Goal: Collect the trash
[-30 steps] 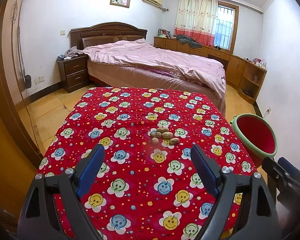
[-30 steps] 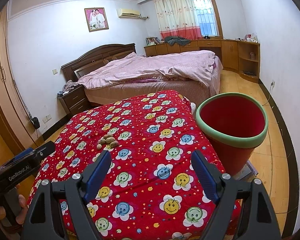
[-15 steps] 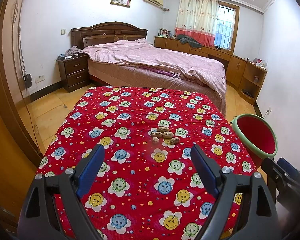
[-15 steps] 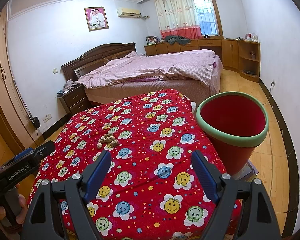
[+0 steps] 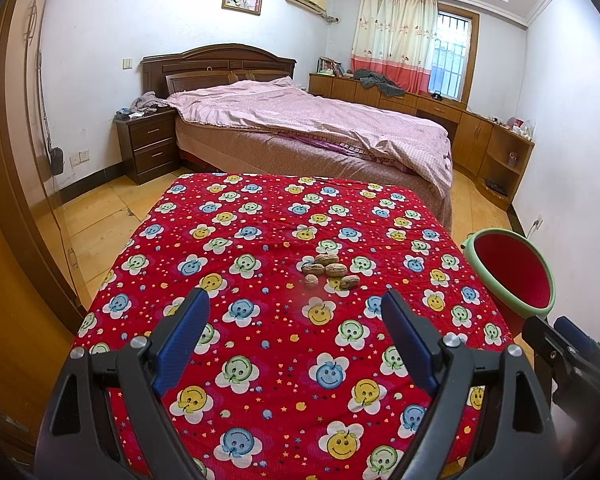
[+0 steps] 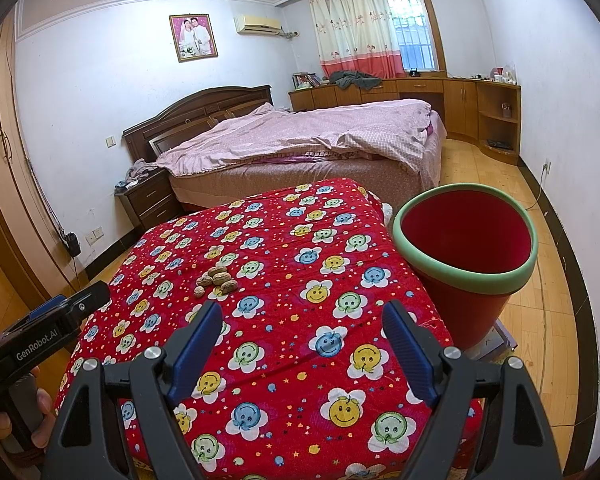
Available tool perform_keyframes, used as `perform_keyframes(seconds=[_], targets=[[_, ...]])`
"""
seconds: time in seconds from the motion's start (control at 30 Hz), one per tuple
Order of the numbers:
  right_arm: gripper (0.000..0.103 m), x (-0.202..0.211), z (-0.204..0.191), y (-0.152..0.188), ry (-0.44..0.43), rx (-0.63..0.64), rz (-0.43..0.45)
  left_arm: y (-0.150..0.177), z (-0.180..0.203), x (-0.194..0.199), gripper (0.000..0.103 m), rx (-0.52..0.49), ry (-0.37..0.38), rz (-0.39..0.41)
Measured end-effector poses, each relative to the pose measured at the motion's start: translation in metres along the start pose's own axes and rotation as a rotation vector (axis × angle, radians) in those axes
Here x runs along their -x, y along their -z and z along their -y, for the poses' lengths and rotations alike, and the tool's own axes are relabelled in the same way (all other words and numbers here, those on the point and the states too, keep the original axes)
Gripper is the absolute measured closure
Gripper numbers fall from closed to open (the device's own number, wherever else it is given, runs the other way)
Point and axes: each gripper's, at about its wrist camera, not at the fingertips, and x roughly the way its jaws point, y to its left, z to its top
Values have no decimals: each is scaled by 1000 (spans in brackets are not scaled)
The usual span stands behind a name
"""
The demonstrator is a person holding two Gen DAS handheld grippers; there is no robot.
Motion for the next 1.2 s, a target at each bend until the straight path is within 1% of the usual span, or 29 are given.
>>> perform_keyframes(seconds=[1.2], targets=[[19,0,0,-1,0,-1,-3,-1,-3,-3,16,1,-6,-5]])
